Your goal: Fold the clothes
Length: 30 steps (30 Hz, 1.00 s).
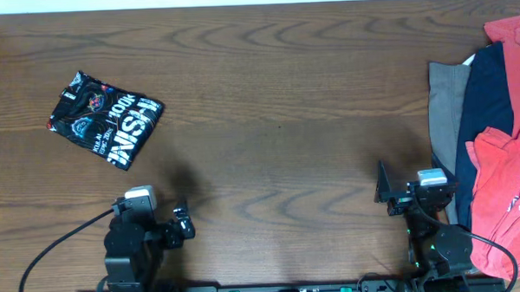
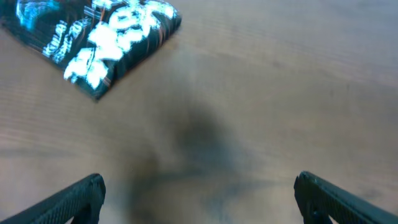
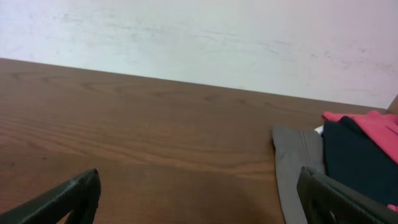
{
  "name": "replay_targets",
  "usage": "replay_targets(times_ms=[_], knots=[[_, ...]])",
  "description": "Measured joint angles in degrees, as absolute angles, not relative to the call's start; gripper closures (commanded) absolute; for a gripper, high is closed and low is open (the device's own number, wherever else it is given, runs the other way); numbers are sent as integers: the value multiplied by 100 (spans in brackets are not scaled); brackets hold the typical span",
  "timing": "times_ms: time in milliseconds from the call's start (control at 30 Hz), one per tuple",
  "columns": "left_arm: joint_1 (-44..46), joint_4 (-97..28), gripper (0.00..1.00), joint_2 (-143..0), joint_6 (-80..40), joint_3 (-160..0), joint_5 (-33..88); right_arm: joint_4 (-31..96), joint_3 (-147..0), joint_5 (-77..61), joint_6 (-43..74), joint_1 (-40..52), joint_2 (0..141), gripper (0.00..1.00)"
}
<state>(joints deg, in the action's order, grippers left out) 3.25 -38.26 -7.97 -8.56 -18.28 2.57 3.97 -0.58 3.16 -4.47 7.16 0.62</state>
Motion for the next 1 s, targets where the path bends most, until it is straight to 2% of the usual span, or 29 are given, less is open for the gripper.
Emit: replay_targets(times_ms=[200,533,1000], knots=[[316,-2720,2,-281,-854,-1044,257,397,-56,316,-447,716,62,1],[161,-119,2,-49,-432,-143,189,399,-56,303,-447,716,62,1],[95,-163,2,-54,-272,-110,156,397,-56,298,-447,716,62,1]])
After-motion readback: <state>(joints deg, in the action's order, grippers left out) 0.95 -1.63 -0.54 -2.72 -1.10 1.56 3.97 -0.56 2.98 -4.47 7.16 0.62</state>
